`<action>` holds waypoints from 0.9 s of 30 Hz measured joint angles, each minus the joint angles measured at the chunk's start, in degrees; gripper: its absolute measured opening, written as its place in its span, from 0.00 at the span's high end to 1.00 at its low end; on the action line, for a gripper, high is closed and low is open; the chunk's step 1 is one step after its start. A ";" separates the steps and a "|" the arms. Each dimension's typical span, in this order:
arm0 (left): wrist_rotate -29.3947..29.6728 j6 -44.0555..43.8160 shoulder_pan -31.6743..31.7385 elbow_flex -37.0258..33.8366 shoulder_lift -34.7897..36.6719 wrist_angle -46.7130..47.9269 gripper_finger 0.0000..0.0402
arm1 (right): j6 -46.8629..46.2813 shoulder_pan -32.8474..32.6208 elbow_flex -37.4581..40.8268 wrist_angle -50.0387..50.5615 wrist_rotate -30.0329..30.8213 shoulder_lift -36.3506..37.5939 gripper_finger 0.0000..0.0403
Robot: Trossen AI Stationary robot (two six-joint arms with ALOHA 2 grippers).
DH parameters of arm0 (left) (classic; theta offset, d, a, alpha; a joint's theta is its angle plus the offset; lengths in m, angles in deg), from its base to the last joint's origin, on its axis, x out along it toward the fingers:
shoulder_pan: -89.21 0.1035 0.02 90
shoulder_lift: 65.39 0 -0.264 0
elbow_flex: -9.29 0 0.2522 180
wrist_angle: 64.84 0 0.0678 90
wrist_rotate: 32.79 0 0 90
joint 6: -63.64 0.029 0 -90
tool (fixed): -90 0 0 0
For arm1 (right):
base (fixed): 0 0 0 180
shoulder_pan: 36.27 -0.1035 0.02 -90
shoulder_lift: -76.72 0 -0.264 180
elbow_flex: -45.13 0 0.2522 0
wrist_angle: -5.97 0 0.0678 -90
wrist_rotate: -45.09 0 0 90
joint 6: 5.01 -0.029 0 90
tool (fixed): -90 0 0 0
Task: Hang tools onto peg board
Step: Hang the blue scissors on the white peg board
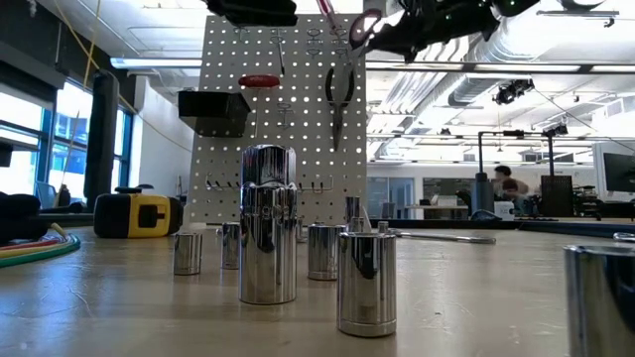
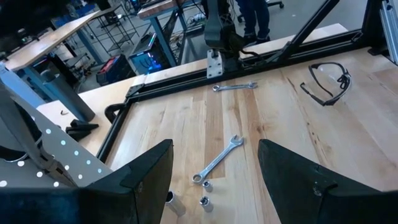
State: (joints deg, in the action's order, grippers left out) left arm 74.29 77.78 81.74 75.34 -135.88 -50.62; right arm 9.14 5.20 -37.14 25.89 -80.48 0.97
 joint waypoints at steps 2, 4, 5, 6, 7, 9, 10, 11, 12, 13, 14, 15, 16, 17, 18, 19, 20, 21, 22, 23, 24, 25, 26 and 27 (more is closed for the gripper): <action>0.00 -0.01 0.00 0.00 0.00 0.24 0.43 | -0.17 0.00 0.00 -0.87 -0.03 0.71 0.92; 0.00 -0.02 0.00 0.00 0.00 0.40 0.43 | -0.18 0.00 0.00 -1.17 -0.06 1.48 0.92; 0.00 0.00 0.00 0.00 0.00 0.40 0.43 | -0.18 0.04 -0.04 -1.30 -0.05 1.77 0.92; 0.00 0.00 0.00 0.00 0.00 0.40 0.43 | -0.18 0.22 -0.07 -1.27 -0.05 2.03 0.92; 0.00 0.07 0.00 0.00 0.00 0.40 0.43 | -0.18 0.42 -0.07 -1.23 -0.11 2.22 0.92; 0.00 0.49 0.00 0.00 0.00 0.38 0.43 | -0.20 0.55 -0.07 -1.04 -0.06 2.25 0.92; 0.01 0.50 0.00 0.00 0.00 0.34 0.43 | -0.15 0.60 -0.07 -0.67 0.00 2.25 0.92; 0.01 0.50 0.00 0.00 0.00 0.26 0.43 | 0.03 0.66 -0.07 -0.18 0.14 2.25 0.92; 0.00 0.53 0.00 0.00 0.00 0.20 0.43 | 0.42 0.64 -0.07 0.33 0.58 2.25 0.92; 0.02 0.60 0.00 0.00 0.00 0.12 0.43 | 0.88 0.63 -0.07 0.62 0.93 2.16 0.92; 0.02 0.88 0.00 0.00 0.00 0.10 0.43 | 1.00 0.63 -0.07 0.80 1.10 2.07 0.92; 0.02 0.94 0.00 0.00 0.00 0.10 0.43 | 1.13 0.73 -0.07 1.21 1.16 2.03 0.92; 0.00 0.93 0.00 0.00 0.00 0.10 0.43 | 1.15 0.89 -0.07 1.41 1.14 2.01 0.92; 0.01 0.76 0.00 0.00 0.00 0.10 0.43 | 1.13 0.90 -0.07 1.47 1.14 1.99 0.92; 0.00 0.53 0.00 0.00 0.00 0.11 0.43 | 1.11 0.92 -0.07 1.59 1.14 1.97 0.92; 0.00 0.50 0.00 0.00 0.00 0.11 0.43 | 1.11 0.92 -0.07 1.59 1.15 1.93 0.92; 0.02 0.52 0.00 0.00 0.00 0.11 0.43 | 1.11 0.92 -0.07 1.75 1.20 1.93 0.92; 0.00 0.52 0.00 0.00 0.00 0.04 0.43 | 1.13 0.92 -0.07 1.97 1.27 1.90 0.92; 0.00 0.48 0.00 0.00 0.00 -0.06 0.43 | 1.13 0.92 -0.07 2.05 1.31 1.89 0.92; 0.00 0.46 0.00 0.00 0.00 -0.08 0.43 | 1.13 0.92 -0.07 2.15 1.31 1.85 0.92; 0.00 0.46 0.00 0.00 0.00 -0.06 0.43 | 1.12 0.92 -0.08 2.15 1.28 1.68 0.92; 0.00 0.46 0.00 0.00 0.00 -0.12 0.43 | 0.96 0.92 -0.09 2.12 1.24 1.57 0.92; 0.00 0.45 0.00 0.00 0.00 -0.29 0.43 | 0.87 0.92 -0.09 2.20 1.22 1.55 0.92; 0.00 0.45 0.00 0.00 0.00 -0.38 0.43 | 0.89 0.92 -0.11 2.35 1.22 1.35 0.92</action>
State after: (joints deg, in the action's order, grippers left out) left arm 74.29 78.23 81.74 75.34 -135.88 -51.01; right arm 10.04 6.12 -37.25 28.24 -79.26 2.32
